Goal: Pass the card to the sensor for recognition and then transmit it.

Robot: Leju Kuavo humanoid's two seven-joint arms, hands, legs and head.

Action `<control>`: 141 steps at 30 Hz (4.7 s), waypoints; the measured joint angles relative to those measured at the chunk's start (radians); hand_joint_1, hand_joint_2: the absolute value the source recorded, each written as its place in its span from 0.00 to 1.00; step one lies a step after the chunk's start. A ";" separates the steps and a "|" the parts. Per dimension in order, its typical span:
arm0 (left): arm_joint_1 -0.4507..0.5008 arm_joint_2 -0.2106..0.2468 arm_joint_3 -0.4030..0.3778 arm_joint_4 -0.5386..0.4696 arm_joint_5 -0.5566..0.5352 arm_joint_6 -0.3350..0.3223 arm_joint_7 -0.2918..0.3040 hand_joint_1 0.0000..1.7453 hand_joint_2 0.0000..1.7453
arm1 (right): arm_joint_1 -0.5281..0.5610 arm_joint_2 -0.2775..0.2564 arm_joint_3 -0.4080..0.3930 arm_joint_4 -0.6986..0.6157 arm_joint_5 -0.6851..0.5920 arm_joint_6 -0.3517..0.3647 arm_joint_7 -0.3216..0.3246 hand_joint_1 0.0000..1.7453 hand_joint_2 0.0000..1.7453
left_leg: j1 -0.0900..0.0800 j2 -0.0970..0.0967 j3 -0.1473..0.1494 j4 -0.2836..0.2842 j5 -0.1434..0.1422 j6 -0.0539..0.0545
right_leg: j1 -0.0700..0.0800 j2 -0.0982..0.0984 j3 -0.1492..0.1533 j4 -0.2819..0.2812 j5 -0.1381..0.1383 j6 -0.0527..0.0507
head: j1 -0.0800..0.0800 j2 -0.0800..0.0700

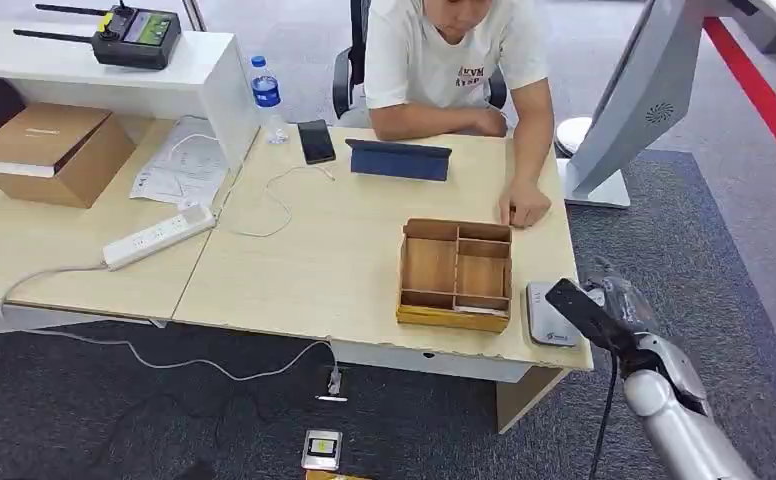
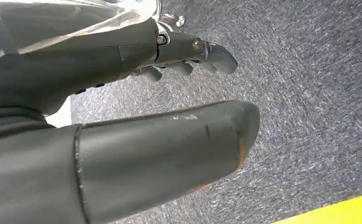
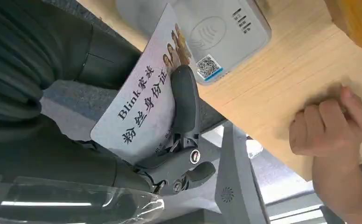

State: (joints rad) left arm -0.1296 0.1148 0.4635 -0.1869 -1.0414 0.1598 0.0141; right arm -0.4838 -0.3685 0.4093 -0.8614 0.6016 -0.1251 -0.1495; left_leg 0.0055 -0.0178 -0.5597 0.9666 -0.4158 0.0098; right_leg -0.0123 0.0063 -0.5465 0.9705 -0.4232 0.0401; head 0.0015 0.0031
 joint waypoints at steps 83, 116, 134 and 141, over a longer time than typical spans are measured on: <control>-0.005 0.001 -0.028 0.000 -0.105 -0.005 -0.080 0.00 0.00 | -0.607 0.244 0.082 0.351 0.292 0.107 -0.028 1.00 1.00 | 0.001 0.000 0.000 0.000 0.002 -0.002 | 0.000 0.001 0.000 0.001 0.001 0.000 | 0.000 0.000; 0.002 0.005 -0.046 0.000 -0.085 -0.005 -0.080 0.00 0.00 | -0.663 0.324 0.130 0.499 0.296 0.062 0.000 0.00 0.00 | 0.001 0.000 0.000 0.000 0.002 -0.002 | 0.000 0.001 -0.001 0.001 0.001 0.000 | 0.000 0.000; 0.004 0.004 -0.043 0.000 -0.030 0.005 -0.035 0.00 0.00 | -0.531 0.323 -0.018 0.322 -0.485 0.403 0.018 0.00 1.00 | 0.001 0.000 0.001 0.001 0.002 -0.002 | 0.001 0.001 0.000 0.001 0.001 0.000 | 0.000 0.000; 0.007 0.004 -0.041 0.001 -0.021 0.023 -0.028 0.00 0.00 | -0.273 0.243 -0.022 -0.015 -0.726 0.376 0.167 0.00 1.00 | 0.001 0.000 0.001 0.001 0.001 -0.001 | 0.001 0.001 0.000 0.000 0.001 0.000 | 0.000 0.000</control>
State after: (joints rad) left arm -0.1224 0.1190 0.4227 -0.1862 -1.0620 0.1824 -0.0141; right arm -0.7568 -0.1256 0.3872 -0.8760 -0.1248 0.2514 0.0176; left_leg 0.0065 -0.0177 -0.5587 0.9671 -0.4148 0.0087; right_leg -0.0116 0.0069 -0.5462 0.9705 -0.4225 0.0402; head 0.0019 0.0034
